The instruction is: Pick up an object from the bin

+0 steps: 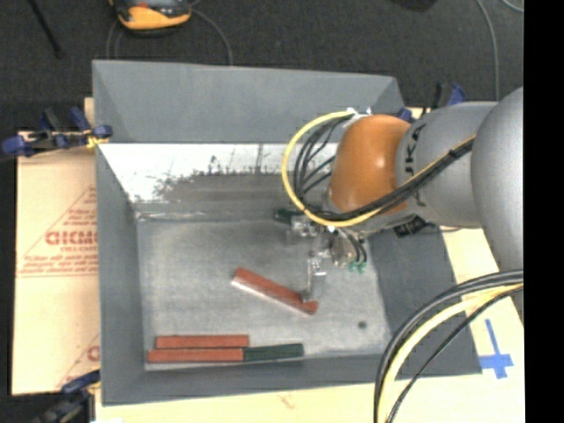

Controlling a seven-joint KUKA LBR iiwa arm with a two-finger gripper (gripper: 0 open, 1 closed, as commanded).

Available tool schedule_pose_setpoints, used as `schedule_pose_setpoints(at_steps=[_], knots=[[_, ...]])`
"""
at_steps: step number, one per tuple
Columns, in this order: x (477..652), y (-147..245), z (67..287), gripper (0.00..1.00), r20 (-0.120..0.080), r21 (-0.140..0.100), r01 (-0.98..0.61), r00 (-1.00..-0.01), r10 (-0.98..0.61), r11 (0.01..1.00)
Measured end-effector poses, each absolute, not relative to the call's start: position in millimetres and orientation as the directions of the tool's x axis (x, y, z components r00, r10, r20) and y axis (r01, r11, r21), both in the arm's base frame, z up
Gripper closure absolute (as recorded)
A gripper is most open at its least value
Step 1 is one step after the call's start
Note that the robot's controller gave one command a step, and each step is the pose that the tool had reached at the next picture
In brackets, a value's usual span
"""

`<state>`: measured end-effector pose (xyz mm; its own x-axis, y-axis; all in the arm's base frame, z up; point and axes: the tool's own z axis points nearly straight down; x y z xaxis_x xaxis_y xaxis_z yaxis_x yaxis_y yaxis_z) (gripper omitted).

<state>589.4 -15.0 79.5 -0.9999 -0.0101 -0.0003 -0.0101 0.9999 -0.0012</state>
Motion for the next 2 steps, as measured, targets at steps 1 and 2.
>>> schedule_pose_setpoints(at_steps=[1, 2], knots=[[512.3, 29.7, 91.4, 1.0, -0.002, 0.0, 0.105, -0.994, 0.105, 0.994], [512.5, 29.5, 91.5, 0.0, -0.003, 0.0, 0.103, -0.995, 0.103, 0.995]])
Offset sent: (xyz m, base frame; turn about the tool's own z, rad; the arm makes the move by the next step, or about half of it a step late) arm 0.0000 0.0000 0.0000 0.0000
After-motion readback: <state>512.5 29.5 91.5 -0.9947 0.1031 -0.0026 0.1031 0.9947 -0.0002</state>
